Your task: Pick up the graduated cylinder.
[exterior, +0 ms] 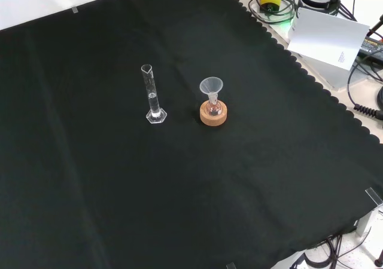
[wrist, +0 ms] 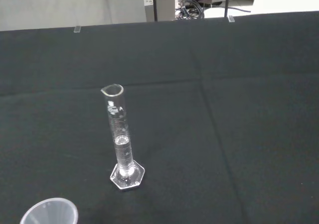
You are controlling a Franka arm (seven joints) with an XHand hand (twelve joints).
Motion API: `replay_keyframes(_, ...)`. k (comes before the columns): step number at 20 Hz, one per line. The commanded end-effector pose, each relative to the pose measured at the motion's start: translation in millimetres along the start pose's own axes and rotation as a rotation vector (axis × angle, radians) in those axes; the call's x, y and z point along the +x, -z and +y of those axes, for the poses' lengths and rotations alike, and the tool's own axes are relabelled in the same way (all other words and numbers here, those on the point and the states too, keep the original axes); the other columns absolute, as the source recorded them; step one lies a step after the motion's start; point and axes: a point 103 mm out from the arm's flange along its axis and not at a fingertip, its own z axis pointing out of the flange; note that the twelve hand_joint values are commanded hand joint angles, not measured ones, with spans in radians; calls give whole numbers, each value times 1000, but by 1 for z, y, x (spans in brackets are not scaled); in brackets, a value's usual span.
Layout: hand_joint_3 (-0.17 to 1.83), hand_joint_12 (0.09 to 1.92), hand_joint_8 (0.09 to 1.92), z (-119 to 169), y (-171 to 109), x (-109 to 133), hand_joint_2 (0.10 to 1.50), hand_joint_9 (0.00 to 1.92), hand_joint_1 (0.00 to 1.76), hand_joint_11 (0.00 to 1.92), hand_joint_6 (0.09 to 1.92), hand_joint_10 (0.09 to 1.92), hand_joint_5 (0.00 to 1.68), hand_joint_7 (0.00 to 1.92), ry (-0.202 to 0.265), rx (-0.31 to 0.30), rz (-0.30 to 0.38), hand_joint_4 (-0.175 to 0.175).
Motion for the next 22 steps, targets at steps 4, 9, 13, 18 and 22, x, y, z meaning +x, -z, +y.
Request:
replay_keyframes(4,116,1398,549,54,-60,-43,1225,291,61,41,87,686,263,137,30,-47,84,-22)
replay_keyframes(9,97,1397,621,82,-94,-50,1174,329,187,69,87,690,297,135,66,-28,127,-36)
replay_keyframes(13,90,1395,624,102,-123,-52,1155,328,225,75,87,683,301,120,77,-2,164,-40)
replay_keyframes(18,86,1391,607,121,-161,-46,1141,290,245,63,87,667,297,69,121,-1,206,-43)
replay_keyframes(22,82,1392,609,132,-188,-39,1131,282,264,58,87,669,295,58,174,-17,242,-45)
